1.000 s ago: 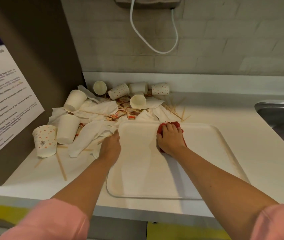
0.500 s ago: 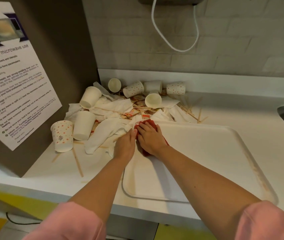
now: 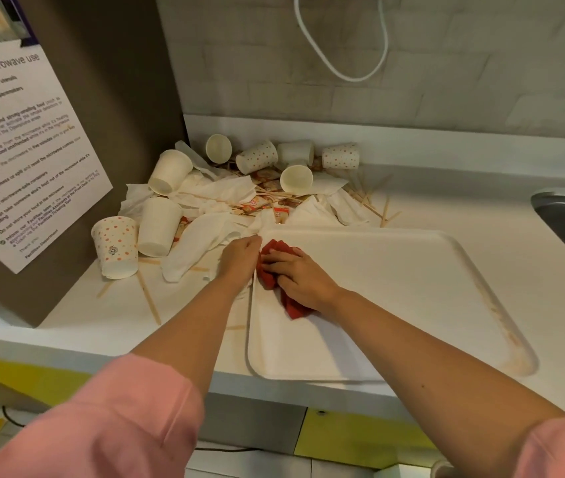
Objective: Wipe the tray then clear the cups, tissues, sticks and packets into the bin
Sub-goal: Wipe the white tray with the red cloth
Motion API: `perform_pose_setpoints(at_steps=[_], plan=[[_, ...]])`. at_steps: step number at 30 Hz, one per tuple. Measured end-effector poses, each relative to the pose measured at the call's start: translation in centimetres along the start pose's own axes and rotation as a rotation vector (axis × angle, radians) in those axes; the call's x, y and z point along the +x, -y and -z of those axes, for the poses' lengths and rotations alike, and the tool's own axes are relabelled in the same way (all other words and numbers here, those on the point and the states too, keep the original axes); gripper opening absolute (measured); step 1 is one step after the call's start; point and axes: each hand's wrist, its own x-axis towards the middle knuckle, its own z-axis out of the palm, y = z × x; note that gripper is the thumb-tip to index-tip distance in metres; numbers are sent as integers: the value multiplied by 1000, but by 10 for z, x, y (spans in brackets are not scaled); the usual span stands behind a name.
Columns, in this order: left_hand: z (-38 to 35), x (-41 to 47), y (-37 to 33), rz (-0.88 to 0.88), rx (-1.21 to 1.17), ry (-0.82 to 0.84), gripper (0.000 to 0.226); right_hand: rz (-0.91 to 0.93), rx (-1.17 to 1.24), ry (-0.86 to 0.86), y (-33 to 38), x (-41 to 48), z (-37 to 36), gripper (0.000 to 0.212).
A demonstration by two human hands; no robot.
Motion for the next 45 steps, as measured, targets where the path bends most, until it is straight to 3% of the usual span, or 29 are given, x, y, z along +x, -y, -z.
perform_pose_setpoints(at_steps=[5,9,11,18,28,40,45], plan=[[-1,4,1,-18,49,60,19,57,-4,21,7,-16,0,41],[-4,2,-5,16,110,25,32,166,4,88,19,-53,-11,51],[-7,-1,-8,34,139,7,25,201,2,116,23,-72,-16,49],[-17,-7,-12,33,257,-61,40,212,36,136,21,-107,-12,43],[-25,-7,-6,-66,366,-144,37,-17,-1,12,-17,-160,16,41],[-25,-11,-10,-76,418,-153,36,-312,-71,-97,-55,-206,52,57],[-23,-15,-12,-91,488,-127,34,-476,30,-104,-62,-222,62,35]])
